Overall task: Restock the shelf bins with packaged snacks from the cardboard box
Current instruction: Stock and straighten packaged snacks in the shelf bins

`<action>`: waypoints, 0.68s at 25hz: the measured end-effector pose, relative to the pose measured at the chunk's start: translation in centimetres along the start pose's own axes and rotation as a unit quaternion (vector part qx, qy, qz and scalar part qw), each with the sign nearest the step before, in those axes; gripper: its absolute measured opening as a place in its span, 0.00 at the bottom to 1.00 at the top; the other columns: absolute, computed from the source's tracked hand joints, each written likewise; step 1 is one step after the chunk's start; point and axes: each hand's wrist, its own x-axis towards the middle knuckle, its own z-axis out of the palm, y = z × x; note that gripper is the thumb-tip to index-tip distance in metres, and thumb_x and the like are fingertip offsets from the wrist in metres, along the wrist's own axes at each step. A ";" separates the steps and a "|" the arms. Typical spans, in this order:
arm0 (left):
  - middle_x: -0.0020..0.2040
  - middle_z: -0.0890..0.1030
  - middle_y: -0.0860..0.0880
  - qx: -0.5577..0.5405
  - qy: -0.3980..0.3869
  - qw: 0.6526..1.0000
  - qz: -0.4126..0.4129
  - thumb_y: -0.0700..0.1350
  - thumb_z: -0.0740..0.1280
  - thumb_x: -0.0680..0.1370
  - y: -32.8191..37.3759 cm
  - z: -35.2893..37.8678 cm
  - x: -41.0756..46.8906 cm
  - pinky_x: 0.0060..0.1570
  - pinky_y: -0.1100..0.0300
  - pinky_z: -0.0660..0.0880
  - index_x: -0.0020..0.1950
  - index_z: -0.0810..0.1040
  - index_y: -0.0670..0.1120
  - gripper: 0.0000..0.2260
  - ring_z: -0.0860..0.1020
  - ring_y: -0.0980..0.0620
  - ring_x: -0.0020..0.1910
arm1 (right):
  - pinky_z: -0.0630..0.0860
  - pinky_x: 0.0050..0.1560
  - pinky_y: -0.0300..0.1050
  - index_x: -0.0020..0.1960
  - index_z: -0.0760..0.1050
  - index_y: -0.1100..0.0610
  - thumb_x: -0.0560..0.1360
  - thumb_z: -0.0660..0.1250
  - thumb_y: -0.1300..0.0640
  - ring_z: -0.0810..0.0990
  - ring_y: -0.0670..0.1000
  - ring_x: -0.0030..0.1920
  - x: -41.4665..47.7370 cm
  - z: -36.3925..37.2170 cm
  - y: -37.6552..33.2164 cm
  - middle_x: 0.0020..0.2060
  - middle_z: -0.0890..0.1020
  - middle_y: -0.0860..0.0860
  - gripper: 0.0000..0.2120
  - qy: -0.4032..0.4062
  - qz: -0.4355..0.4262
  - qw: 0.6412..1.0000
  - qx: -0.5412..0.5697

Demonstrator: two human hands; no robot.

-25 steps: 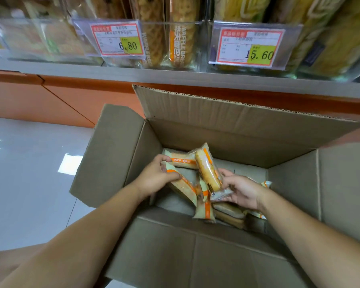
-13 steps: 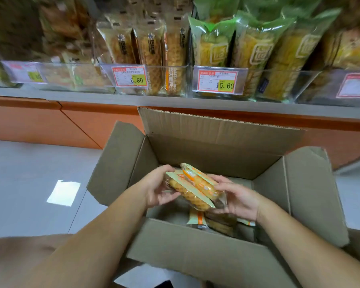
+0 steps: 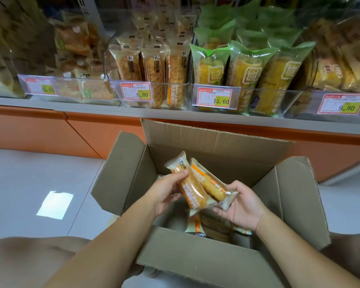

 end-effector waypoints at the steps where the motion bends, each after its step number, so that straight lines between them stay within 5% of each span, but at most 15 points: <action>1: 0.43 0.84 0.49 -0.015 0.012 1.000 0.006 0.48 0.71 0.75 0.2 -0.3 0.1 0.53 0.56 0.73 0.52 0.82 0.46 0.09 0.81 0.53 0.43 | 0.80 0.37 0.46 0.59 0.74 0.65 0.72 0.58 0.56 0.81 0.57 0.40 -0.1 0.1 -0.2 0.45 0.81 0.61 0.19 0.022 0.000 1.000 -0.007; 5: 0.51 0.84 0.38 -0.102 -0.021 0.994 -0.009 0.46 0.70 0.75 1.1 -0.9 -0.5 0.39 0.50 0.81 0.64 0.75 0.40 0.20 0.85 0.43 0.43 | 0.70 0.22 0.39 0.59 0.71 0.62 0.72 0.59 0.52 0.74 0.53 0.28 -1.0 0.7 -1.0 0.36 0.77 0.57 0.19 0.059 0.027 0.996 -0.059; 8: 0.56 0.82 0.35 -0.089 -0.048 0.995 -0.007 0.47 0.75 0.68 1.9 -0.8 -1.0 0.44 0.45 0.82 0.67 0.72 0.41 0.30 0.84 0.39 0.49 | 0.73 0.20 0.39 0.65 0.74 0.58 0.76 0.58 0.41 0.76 0.52 0.28 -1.7 1.2 -1.3 0.49 0.81 0.59 0.26 0.037 0.023 0.998 -0.050; 10: 0.52 0.83 0.36 -0.071 -0.040 0.997 0.004 0.47 0.74 0.71 2.3 -0.5 -1.2 0.45 0.46 0.82 0.67 0.71 0.41 0.27 0.84 0.39 0.48 | 0.79 0.26 0.42 0.65 0.76 0.53 0.76 0.56 0.32 0.81 0.54 0.31 -2.4 1.6 -2.0 0.59 0.79 0.62 0.31 0.008 -0.004 1.000 -0.024; 14: 0.52 0.84 0.36 -0.069 -0.024 0.997 0.007 0.47 0.72 0.76 3.1 -0.4 -2.3 0.41 0.48 0.83 0.65 0.72 0.41 0.22 0.84 0.39 0.50 | 0.84 0.39 0.45 0.69 0.69 0.62 0.76 0.65 0.55 0.85 0.56 0.42 -3.1 3.4 -2.5 0.55 0.82 0.63 0.23 0.026 -0.097 0.990 -0.094; 17: 0.53 0.84 0.37 -0.055 -0.015 0.998 0.033 0.47 0.72 0.76 4.9 -0.8 -4.1 0.43 0.47 0.82 0.65 0.72 0.41 0.21 0.84 0.38 0.51 | 0.83 0.49 0.49 0.65 0.71 0.60 0.76 0.66 0.59 0.84 0.57 0.49 -3.1 5.4 -2.5 0.52 0.84 0.59 0.19 0.065 -0.166 0.967 -0.183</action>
